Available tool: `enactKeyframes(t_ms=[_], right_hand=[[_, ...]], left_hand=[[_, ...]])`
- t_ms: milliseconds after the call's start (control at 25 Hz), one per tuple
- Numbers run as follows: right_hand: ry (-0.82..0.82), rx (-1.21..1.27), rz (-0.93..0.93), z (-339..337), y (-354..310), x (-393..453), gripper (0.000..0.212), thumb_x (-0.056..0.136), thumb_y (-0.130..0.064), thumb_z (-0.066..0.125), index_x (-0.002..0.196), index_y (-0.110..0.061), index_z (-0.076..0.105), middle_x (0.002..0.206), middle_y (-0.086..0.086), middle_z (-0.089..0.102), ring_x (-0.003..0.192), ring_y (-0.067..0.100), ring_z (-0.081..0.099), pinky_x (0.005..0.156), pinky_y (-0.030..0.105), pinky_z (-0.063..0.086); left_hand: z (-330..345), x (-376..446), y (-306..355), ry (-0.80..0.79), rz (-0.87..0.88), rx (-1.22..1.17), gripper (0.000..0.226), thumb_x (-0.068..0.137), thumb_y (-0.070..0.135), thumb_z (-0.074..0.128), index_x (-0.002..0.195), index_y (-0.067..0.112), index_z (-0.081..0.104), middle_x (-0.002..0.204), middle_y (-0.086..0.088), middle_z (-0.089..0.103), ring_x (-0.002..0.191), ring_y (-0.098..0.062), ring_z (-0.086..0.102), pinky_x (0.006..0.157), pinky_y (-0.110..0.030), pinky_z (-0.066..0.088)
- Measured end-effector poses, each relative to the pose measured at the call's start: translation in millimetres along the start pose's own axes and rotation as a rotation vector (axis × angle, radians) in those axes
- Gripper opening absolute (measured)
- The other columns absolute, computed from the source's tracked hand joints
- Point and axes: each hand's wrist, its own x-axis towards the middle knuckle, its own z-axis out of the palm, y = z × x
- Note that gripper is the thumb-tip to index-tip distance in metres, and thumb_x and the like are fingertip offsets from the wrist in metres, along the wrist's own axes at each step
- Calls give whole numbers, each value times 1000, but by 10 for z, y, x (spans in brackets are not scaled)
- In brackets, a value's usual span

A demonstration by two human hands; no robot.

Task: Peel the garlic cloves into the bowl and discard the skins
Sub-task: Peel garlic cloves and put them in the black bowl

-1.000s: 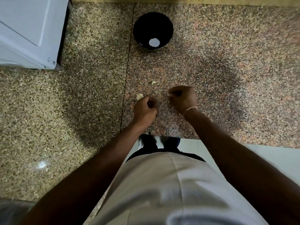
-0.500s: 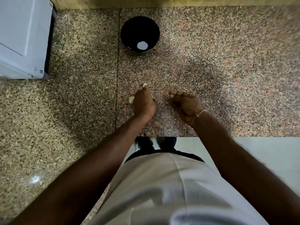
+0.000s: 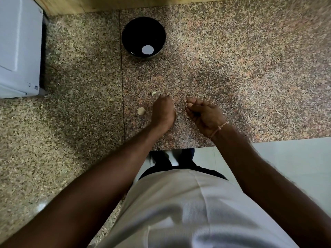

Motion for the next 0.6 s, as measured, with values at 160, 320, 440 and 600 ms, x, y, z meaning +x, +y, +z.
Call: enactKeyframes(t_ms=[160, 320, 440, 600], right_hand=[[26, 32, -13, -55, 11, -32, 25, 93, 18, 57, 81, -1, 67, 92, 6, 73, 81, 14, 70, 71, 24, 61], [59, 57, -23, -105, 39, -41, 25, 92, 18, 58, 79, -2, 64, 93, 7, 73, 82, 14, 71, 76, 27, 62], [54, 46, -16, -102, 64, -36, 16, 93, 16, 58, 103, 5, 63, 93, 7, 71, 83, 15, 68, 76, 25, 61], [44, 29, -27, -81, 94, -50, 15, 93, 15, 59, 95, 3, 68, 93, 6, 72, 81, 13, 70, 76, 24, 60]], left_hand=[[75, -20, 91, -17, 76, -27, 15, 98, -4, 55, 100, 7, 65, 102, -7, 65, 89, -16, 52, 70, -26, 36], [54, -67, 18, -28, 121, -66, 10, 95, 1, 61, 98, 10, 62, 97, -2, 56, 90, -18, 51, 73, -28, 35], [60, -55, 14, -45, 140, -9, 12, 98, 1, 60, 105, 9, 65, 106, -5, 62, 90, -14, 47, 74, -26, 33], [44, -202, -110, -58, 244, 82, 28, 94, -9, 59, 118, 3, 63, 122, -15, 63, 98, -20, 56, 79, -30, 47]])
